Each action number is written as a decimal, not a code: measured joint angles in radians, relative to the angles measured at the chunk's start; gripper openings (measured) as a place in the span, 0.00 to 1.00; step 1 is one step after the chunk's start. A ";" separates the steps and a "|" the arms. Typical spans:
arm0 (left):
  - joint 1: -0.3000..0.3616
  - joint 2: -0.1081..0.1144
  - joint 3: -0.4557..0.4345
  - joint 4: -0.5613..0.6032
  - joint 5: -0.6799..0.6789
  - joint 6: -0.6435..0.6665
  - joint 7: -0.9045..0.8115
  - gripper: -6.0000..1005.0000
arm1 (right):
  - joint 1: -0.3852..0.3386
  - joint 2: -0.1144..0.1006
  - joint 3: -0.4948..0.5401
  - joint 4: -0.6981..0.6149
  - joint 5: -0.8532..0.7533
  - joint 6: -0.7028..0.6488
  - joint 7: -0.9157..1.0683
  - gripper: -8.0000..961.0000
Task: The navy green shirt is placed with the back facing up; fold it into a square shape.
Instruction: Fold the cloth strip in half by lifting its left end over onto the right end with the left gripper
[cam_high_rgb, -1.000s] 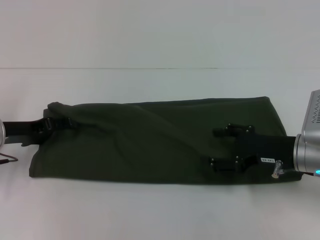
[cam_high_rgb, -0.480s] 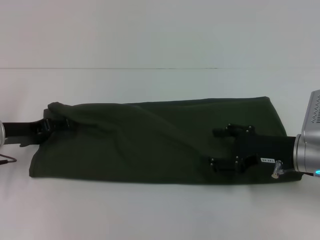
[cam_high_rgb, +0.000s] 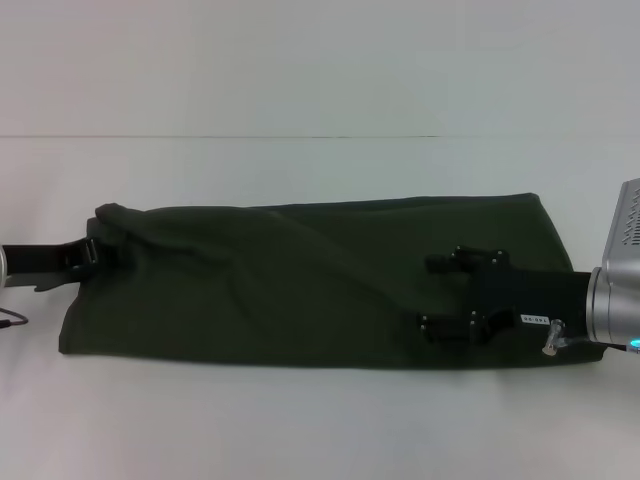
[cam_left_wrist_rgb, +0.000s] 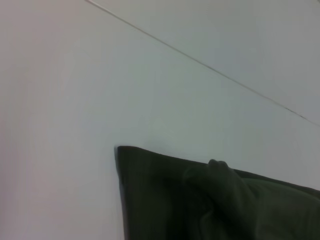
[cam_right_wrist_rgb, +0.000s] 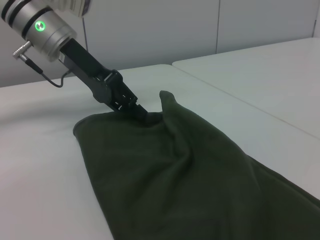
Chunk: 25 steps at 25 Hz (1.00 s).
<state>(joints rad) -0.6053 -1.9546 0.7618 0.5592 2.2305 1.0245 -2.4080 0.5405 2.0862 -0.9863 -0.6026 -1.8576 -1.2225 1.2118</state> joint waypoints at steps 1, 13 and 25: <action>0.001 0.000 0.000 0.000 0.000 0.001 0.000 0.38 | 0.001 0.000 0.000 0.000 0.000 0.000 0.000 0.92; 0.003 0.011 -0.004 0.000 0.000 0.033 0.002 0.11 | 0.002 0.000 0.003 -0.003 0.000 0.000 0.000 0.92; 0.054 0.026 -0.128 0.042 -0.011 0.173 0.026 0.02 | 0.007 0.000 0.005 -0.003 0.001 0.000 0.001 0.92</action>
<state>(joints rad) -0.5513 -1.9288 0.6335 0.6014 2.2197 1.1974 -2.3824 0.5479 2.0862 -0.9814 -0.6060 -1.8562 -1.2226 1.2128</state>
